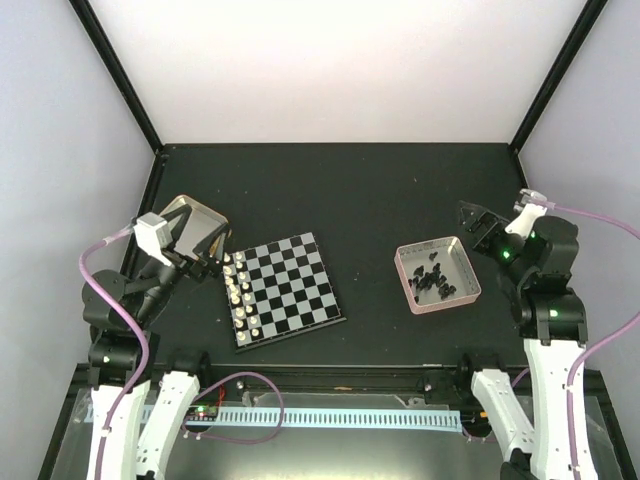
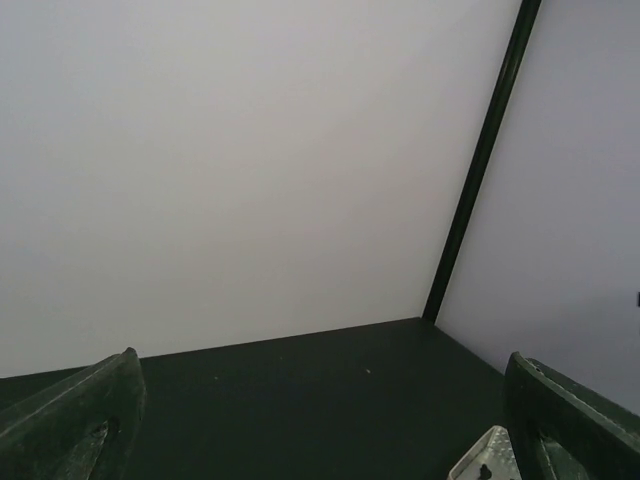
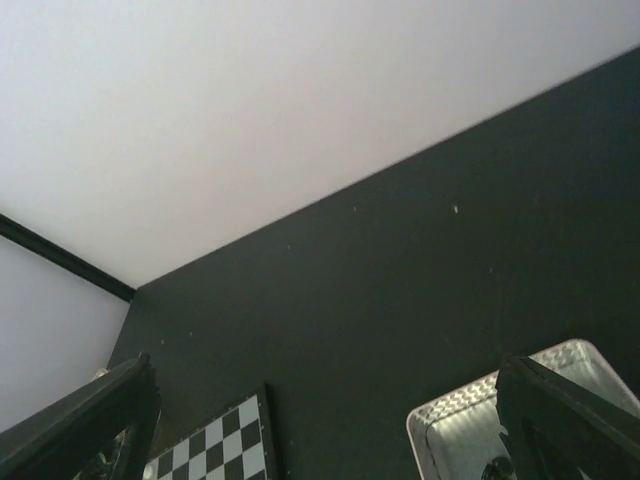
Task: Set up the chess pieces on the board
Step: Pick up the chess piece from the storage box.
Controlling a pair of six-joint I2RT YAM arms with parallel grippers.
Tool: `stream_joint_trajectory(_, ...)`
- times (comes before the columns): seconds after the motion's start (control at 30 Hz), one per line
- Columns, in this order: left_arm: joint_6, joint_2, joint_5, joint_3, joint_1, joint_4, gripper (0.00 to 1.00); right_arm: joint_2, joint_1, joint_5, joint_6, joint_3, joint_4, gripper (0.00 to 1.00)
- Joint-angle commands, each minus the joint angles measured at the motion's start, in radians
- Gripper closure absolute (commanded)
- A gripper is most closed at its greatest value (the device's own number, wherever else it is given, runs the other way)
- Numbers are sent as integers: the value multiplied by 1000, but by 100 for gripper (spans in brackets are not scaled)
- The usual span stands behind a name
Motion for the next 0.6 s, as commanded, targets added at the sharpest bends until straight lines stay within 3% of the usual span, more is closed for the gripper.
stream_joint_trajectory(0.0,-34,-6,55,-14,13,40,1,56,-14,-78,77,-43,25,7)
stream_joint_trajectory(0.17,-14,5,86,-24,14,21,1,178,-15,-253,93,-97,98,11)
stream_joint_trajectory(0.27,5,11,130,-48,15,48,1,239,-12,-277,82,-157,161,12)
stream_joint_trajectory(0.43,35,16,148,-101,16,93,1,338,44,-154,68,-225,183,21)
stream_joint_trajectory(0.57,45,25,150,-117,16,103,1,434,96,-67,55,-261,163,40)
